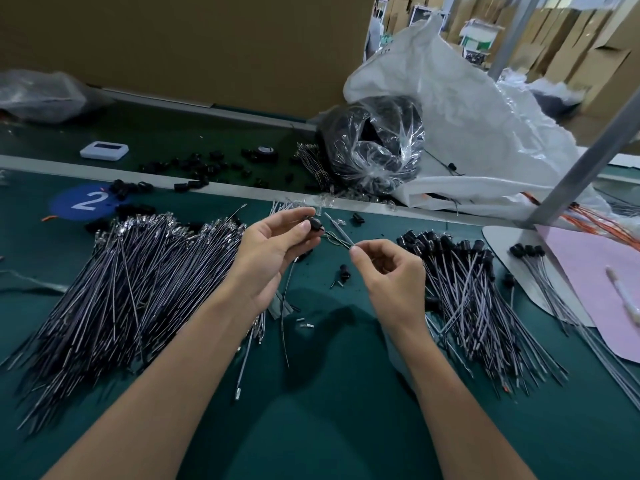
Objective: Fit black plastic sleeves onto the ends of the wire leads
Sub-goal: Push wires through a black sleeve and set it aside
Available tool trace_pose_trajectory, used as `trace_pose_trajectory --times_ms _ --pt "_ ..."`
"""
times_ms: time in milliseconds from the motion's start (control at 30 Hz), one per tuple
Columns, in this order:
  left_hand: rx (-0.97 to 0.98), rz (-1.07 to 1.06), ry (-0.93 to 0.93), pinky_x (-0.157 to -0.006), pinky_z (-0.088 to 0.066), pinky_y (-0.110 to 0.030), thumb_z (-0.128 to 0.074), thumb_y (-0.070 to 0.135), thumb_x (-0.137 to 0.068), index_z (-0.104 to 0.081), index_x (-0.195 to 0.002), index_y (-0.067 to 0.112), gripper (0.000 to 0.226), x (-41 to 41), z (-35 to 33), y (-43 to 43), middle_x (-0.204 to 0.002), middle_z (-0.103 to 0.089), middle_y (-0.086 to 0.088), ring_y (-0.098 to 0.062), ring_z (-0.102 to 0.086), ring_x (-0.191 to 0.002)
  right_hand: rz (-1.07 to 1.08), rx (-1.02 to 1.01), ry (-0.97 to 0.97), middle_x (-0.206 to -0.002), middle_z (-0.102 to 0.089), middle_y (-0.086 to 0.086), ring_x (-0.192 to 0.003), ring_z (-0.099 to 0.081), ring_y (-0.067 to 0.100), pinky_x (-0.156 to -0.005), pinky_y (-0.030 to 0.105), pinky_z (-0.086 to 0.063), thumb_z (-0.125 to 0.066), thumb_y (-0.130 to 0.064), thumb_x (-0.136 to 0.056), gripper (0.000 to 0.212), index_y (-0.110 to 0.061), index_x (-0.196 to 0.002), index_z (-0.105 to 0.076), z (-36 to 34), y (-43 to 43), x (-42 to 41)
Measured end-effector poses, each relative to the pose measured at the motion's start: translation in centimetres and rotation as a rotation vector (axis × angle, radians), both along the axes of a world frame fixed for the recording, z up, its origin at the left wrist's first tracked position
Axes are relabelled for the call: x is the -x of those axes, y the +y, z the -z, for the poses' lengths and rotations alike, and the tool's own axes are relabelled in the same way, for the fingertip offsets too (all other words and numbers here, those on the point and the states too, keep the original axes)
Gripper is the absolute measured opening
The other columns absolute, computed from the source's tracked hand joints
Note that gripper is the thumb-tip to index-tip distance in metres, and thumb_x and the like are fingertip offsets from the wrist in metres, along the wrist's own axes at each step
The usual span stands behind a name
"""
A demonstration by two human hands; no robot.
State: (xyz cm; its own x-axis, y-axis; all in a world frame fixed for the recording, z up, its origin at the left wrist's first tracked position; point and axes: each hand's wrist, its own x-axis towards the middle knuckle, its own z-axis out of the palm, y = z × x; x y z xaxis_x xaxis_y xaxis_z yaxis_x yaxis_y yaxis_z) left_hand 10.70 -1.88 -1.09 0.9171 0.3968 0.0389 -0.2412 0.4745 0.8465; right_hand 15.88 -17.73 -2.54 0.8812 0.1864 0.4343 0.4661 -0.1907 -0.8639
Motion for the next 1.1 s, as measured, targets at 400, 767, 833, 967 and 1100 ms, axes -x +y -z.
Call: trace_pose_trajectory --times_ms 400,767,833,967,1100 --pt "-0.143 0.007 0.009 -0.077 -0.057 -0.024 -0.058 -0.006 -0.09 -0.073 -0.099 0.01 0.023 0.1 0.4 0.1 -0.093 -0.075 -0.007 -0.019 -0.071 -0.089 -0.069 0.01 0.04 -0.064 -0.068 -0.008 -0.057 -0.056 0.001 -0.057 0.015 -0.045 -0.073 -0.013 -0.085 0.008 -0.017 -0.078 -0.074 -0.1 -0.2 -0.1" --pt "-0.158 0.014 -0.019 -0.078 -0.057 -0.023 -0.058 -0.007 -0.09 -0.074 -0.098 0.012 0.026 0.1 0.5 0.0 -0.094 -0.076 -0.005 -0.016 -0.07 -0.091 -0.095 -0.006 0.084 -0.066 -0.069 -0.006 -0.059 -0.058 0.003 -0.059 0.016 -0.048 -0.073 -0.013 -0.084 0.009 -0.019 -0.077 -0.074 -0.2 -0.4 -0.2" --pt "-0.168 0.02 -0.02 -0.078 -0.057 -0.023 -0.058 -0.007 -0.09 -0.073 -0.098 0.011 0.025 0.1 0.6 -0.1 -0.093 -0.076 -0.004 -0.015 -0.07 -0.091 -0.098 -0.009 0.083 -0.066 -0.068 -0.006 -0.058 -0.057 0.002 -0.059 0.015 -0.047 -0.073 -0.014 -0.085 0.009 -0.018 -0.077 -0.074 -0.2 -0.4 -0.3" --pt "-0.206 0.055 -0.025 -0.078 -0.057 -0.023 -0.059 -0.006 -0.089 -0.073 -0.097 0.01 0.023 0.2 0.7 -0.7 -0.09 -0.076 -0.001 -0.013 -0.071 -0.088 -0.113 0.023 0.075 -0.067 -0.07 -0.003 -0.059 -0.059 0.004 -0.059 0.017 -0.048 -0.073 -0.014 -0.085 0.01 -0.02 -0.077 -0.073 -0.1 -0.1 -0.2" --pt "-0.193 0.035 -0.025 -0.078 -0.058 -0.024 -0.061 -0.005 -0.088 -0.073 -0.097 0.01 0.021 0.1 0.7 -0.9 -0.091 -0.076 -0.003 -0.016 -0.072 -0.087 -0.118 0.001 0.061 -0.064 -0.066 -0.01 -0.056 -0.056 -0.001 -0.057 0.012 -0.045 -0.071 -0.012 -0.087 0.01 -0.018 -0.079 -0.072 -0.2 -0.2 -0.1"
